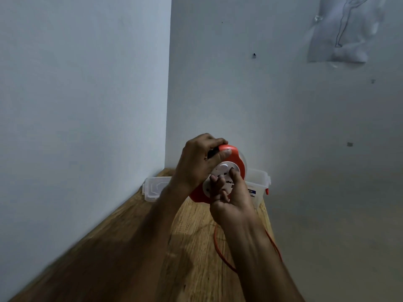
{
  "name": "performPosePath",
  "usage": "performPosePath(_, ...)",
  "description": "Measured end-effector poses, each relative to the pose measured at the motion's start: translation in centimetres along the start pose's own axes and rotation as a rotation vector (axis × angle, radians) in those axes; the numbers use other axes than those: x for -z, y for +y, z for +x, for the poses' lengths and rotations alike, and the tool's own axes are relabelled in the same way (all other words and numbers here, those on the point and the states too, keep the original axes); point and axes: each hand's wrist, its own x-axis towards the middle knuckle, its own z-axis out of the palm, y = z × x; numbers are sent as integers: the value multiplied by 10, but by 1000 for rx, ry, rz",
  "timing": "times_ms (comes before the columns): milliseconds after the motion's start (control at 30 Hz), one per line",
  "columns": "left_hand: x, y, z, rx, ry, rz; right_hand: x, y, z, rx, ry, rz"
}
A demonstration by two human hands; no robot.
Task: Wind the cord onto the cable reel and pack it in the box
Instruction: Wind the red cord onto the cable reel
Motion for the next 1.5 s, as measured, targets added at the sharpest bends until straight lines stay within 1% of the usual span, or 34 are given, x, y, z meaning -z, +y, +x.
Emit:
performPosePath(67,0,1,1,1,9,-17,-2,-3,-3,-39,-37,93)
performPosePath(133,5,2,2,15,47,-43,-6,-6,-7,-47,-74,104)
performPosePath(200,10,2,4,42,100,-69,-11,-5,-10,-17,-86,34)
performPosePath(267,13,1,4,62,142,-79,-11,-1,-12,57,-80,-134)
performPosePath(333,16,-2,5,71,164,-75,-12,4,-14,223,-75,-425)
performPosePath(367,17,-4,5,75,162,-67,-13,4,-16,364,-90,-613)
performPosePath(433,21,-9,5,89,151,-60,-18,1,-21,730,-193,-1015)
performPosePath(500,25,-12,5,120,153,-69,-21,-7,-25,1153,-302,-1489)
performPosePath(533,26,-13,5,135,156,-75,-21,-12,-26,1319,-341,-1716)
performPosePath(567,28,-14,5,145,155,-80,-21,-16,-28,1409,-371,-1906)
performPosePath(600,29,-13,5,152,152,-85,-21,-19,-31,1406,-387,-2061)
performPosePath(667,32,-13,5,168,144,-99,-22,-22,-34,1265,-361,-2323)
performPosePath(733,35,-13,5,182,137,-116,-22,-22,-34,1172,-329,-2489)
performPosePath(833,37,-13,4,194,135,-124,-17,-19,-28,1180,-336,-2542)
performPosePath(900,37,-14,4,198,131,-118,-11,-16,-18,1221,-325,-2507)
performPosePath(1033,38,-15,4,208,135,-116,4,-8,9,1465,-316,-2305)
performPosePath(1167,36,-14,4,195,116,-90,13,-4,23,1624,-257,-2230)
performPosePath(1267,33,-12,5,166,109,-80,15,-7,26,1749,-207,-2118)
performPosePath(1400,28,-6,5,126,99,-72,15,-8,28,1716,-211,-1874)
performPosePath(1500,24,-2,5,106,103,-73,12,-3,25,1630,-160,-1671)
